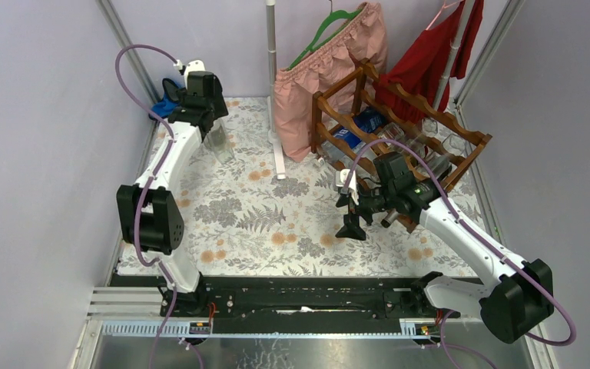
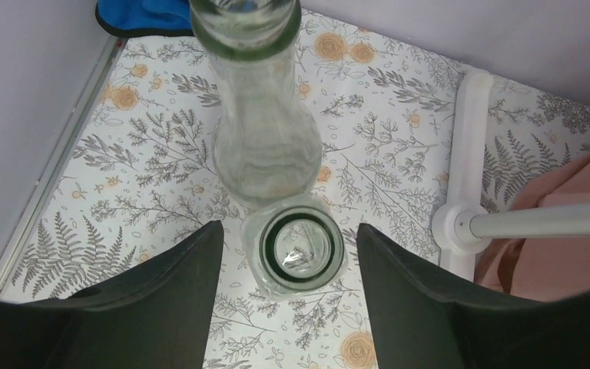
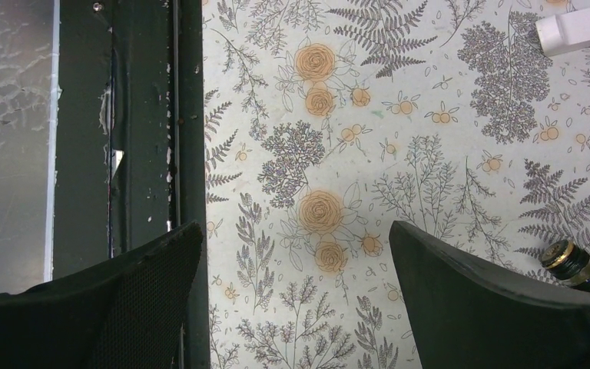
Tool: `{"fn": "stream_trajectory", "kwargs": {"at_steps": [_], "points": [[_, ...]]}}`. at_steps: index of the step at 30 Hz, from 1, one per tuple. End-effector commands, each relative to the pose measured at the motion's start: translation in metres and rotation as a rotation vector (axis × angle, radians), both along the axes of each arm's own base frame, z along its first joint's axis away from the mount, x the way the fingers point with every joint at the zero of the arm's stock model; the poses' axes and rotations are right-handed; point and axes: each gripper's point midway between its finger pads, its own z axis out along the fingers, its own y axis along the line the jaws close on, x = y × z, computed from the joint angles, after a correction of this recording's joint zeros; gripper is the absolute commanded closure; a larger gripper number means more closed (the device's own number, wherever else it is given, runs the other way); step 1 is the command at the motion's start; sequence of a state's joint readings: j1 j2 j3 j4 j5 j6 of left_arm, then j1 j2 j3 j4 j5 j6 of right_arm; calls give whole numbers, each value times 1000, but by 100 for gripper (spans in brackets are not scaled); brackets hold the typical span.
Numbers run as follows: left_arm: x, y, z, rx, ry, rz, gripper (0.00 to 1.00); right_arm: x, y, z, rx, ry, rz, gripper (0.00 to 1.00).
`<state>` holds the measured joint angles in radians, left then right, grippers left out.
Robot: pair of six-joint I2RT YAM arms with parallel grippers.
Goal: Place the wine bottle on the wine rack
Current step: Pick up the wine bottle from the center of the board.
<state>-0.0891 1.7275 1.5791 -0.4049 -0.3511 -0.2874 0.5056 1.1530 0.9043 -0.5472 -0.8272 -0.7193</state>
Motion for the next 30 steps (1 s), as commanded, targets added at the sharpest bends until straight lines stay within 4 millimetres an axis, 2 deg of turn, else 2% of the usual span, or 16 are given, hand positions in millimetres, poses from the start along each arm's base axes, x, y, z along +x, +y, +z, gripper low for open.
{"fn": "stream_trajectory", "kwargs": {"at_steps": [1,3,7,10,12,13,16,17,20,21,22,25,28,30], "points": [[9,11,13,33,-21,35,31,-3,2,12,43,-38,30,0],[11,11,12,34,-17,33,37,-3,2,12,43,-38,30,0],[12,6,13,23,-18,12,55,-3,2,11,42,-35,30,0],[12,4,12,18,-14,-4,57,-3,2,11,41,-34,31,0],[10,2,13,21,-10,-19,61,-3,2,11,41,-35,32,0],[10,2,13,21,-6,-28,65,-3,2,11,41,-36,32,0],[5,-6,19,17,-11,-84,88,-4,2,11,42,-35,34,0],[1,-9,23,12,-19,-108,92,-4,2,11,43,-34,34,0],[-15,-18,38,6,-43,-163,98,-5,2,11,45,-29,38,0],[-22,-21,42,7,-52,-186,99,-5,2,11,45,-27,40,0],[-33,-25,55,8,-83,-212,100,-5,3,11,45,-25,41,0],[-60,-36,69,-1,-128,-293,100,-6,3,11,46,-22,45,0],[-88,-49,76,-18,-155,-385,100,-7,3,13,53,-22,50,0],[-108,-64,78,-47,-171,-478,100,-8,4,14,61,-18,55,0]]}}
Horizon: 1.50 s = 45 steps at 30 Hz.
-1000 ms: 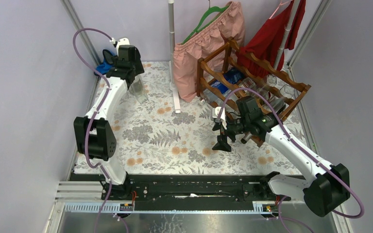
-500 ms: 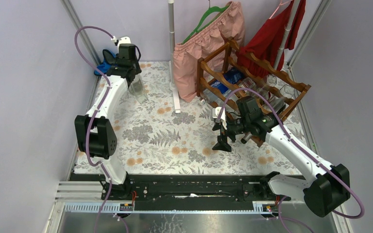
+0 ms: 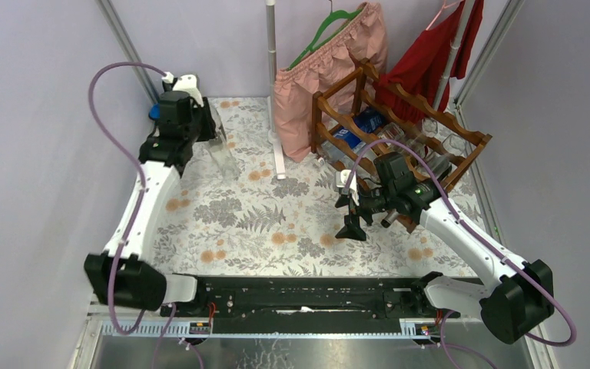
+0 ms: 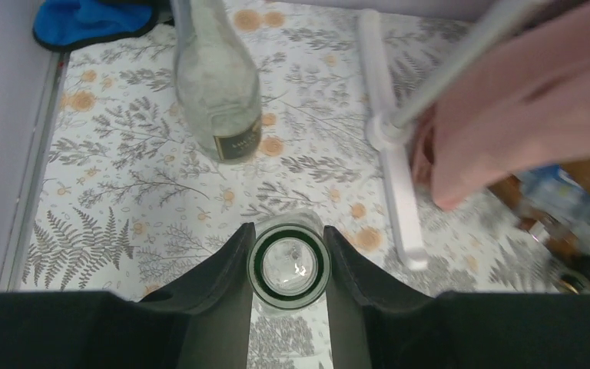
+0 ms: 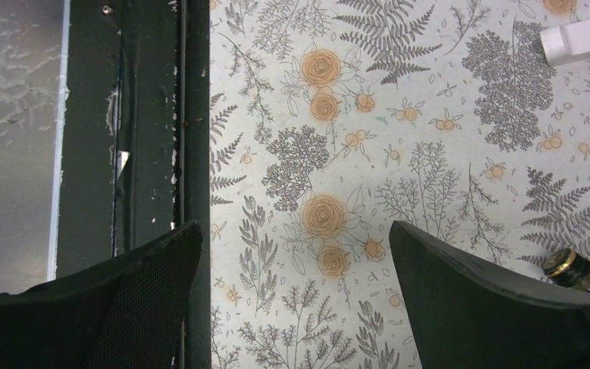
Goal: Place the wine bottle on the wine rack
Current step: Pick up the wine bottle from the center of the board.
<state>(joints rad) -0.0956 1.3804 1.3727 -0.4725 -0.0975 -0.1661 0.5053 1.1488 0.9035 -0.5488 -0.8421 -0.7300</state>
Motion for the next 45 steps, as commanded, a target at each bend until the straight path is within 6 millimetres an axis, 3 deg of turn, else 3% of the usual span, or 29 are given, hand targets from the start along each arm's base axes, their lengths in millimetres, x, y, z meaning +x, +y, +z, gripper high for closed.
{"fn": "stream_trajectory", "kwargs": {"at_steps": [1,5,13,20,25,31,36,40,45], "points": [[-33,-36,35,-51,-128,-234,100,-7,4,12,53,-9,45,0],[-65,-71,32,-124,-131,-401,100,-10,6,13,72,3,58,0],[-132,-163,14,-207,-86,-798,100,-3,20,35,171,-39,65,0],[-178,-222,28,-273,-140,-989,100,15,38,59,234,-48,58,0],[-191,-243,36,-354,-161,-1040,100,22,51,67,285,8,30,0],[-197,-260,37,-421,-158,-1075,100,13,60,55,293,67,44,0],[-188,-264,39,-482,-131,-993,100,8,60,46,299,104,37,0],[-179,-264,39,-552,-81,-900,100,23,62,35,286,84,-44,0],[-171,-263,41,-619,-79,-821,100,22,67,23,270,112,-60,0]]}}
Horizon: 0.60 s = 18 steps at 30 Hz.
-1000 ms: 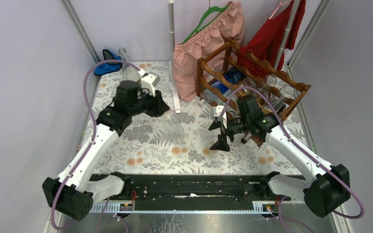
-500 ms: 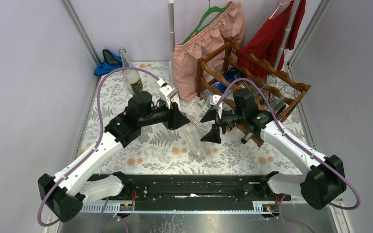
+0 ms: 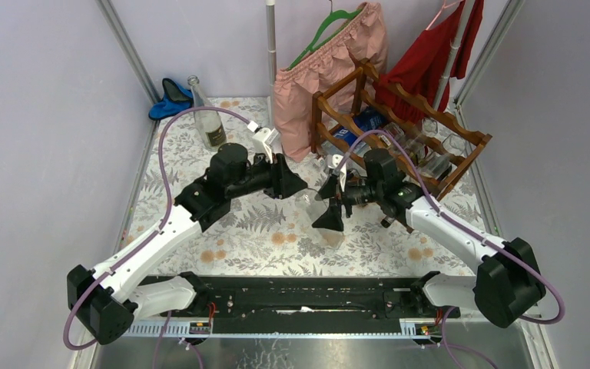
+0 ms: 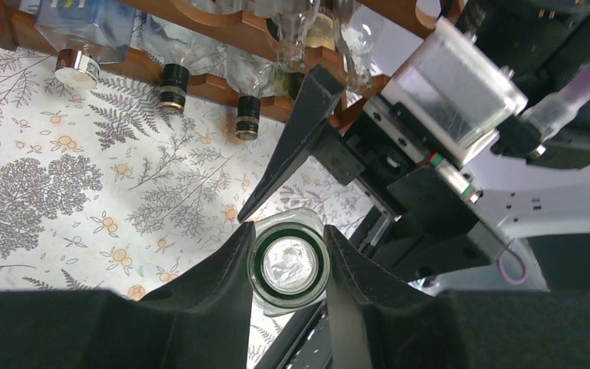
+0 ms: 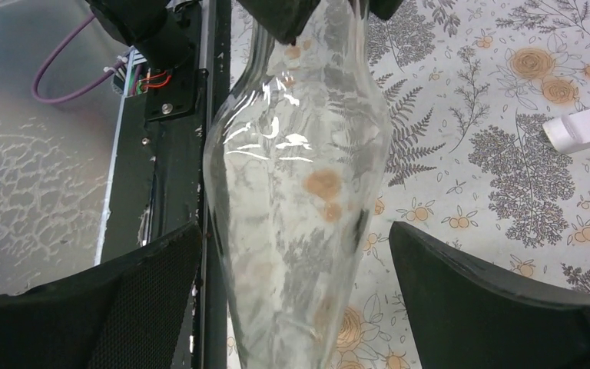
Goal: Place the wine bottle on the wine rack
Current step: Pick up the wine bottle from the center of the board.
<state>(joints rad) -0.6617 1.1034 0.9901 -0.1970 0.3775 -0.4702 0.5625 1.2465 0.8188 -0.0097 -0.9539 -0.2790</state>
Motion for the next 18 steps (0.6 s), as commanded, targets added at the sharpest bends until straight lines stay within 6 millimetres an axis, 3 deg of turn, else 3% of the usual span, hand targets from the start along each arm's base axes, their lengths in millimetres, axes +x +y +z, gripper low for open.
{"fn": "stream_trajectory", "kwargs": {"at_steps": [1,5,8,11,13,17,18], "points": [[14,-6,45,-176,-47,92,100,7,11,1,18,-32,-27,0],[18,-3,45,-201,-27,134,100,14,12,-14,-25,-36,-78,3],[19,-1,42,-201,-14,149,100,18,13,-20,-47,-17,-92,29],[20,-3,44,-216,-14,147,100,17,16,-20,-49,-8,-88,63],[19,-4,44,-218,-7,141,100,16,17,-18,-48,0,-86,78],[15,-3,46,-225,-5,133,95,10,18,-9,-34,15,-53,99],[14,-2,46,-225,-4,134,83,5,19,-5,-24,12,-27,100]]}}
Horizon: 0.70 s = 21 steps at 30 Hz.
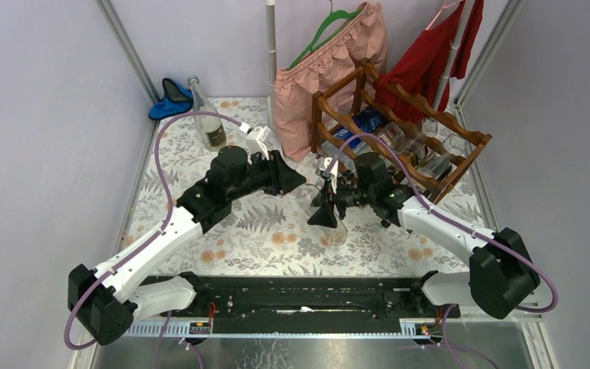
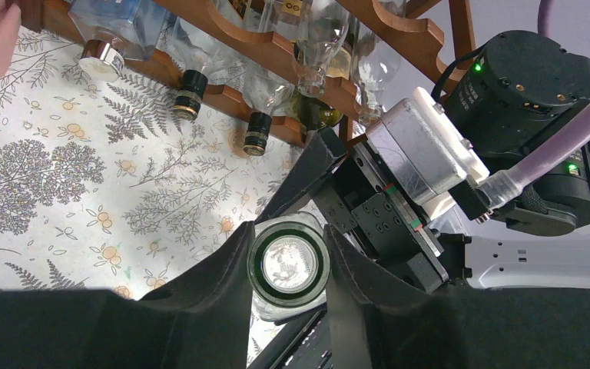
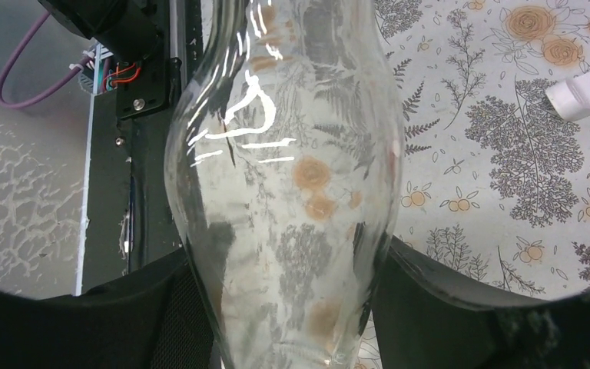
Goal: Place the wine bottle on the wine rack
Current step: Pick up the wine bottle from the center of the board.
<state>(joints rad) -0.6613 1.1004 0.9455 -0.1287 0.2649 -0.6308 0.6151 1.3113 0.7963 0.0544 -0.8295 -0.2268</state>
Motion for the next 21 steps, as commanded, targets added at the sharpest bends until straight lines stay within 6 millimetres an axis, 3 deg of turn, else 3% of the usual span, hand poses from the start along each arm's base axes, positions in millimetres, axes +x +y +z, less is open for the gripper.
{"fn": "stream_trajectory", "kwargs": {"at_steps": [1,3,7,15,21], "points": [[-4,-5,50,-146,-100,-7,67,-7,7,25,51,-24,65,100],[-9,-4,51,-154,-100,-21,41,-15,6,31,68,-44,110,100],[-24,2,50,-141,-123,-65,4,-23,0,38,53,-113,171,100],[-58,47,31,-65,-74,-4,1,-32,-13,39,-32,-289,321,100],[-86,60,21,-123,108,-30,3,-34,-10,27,-151,-486,446,100]]}}
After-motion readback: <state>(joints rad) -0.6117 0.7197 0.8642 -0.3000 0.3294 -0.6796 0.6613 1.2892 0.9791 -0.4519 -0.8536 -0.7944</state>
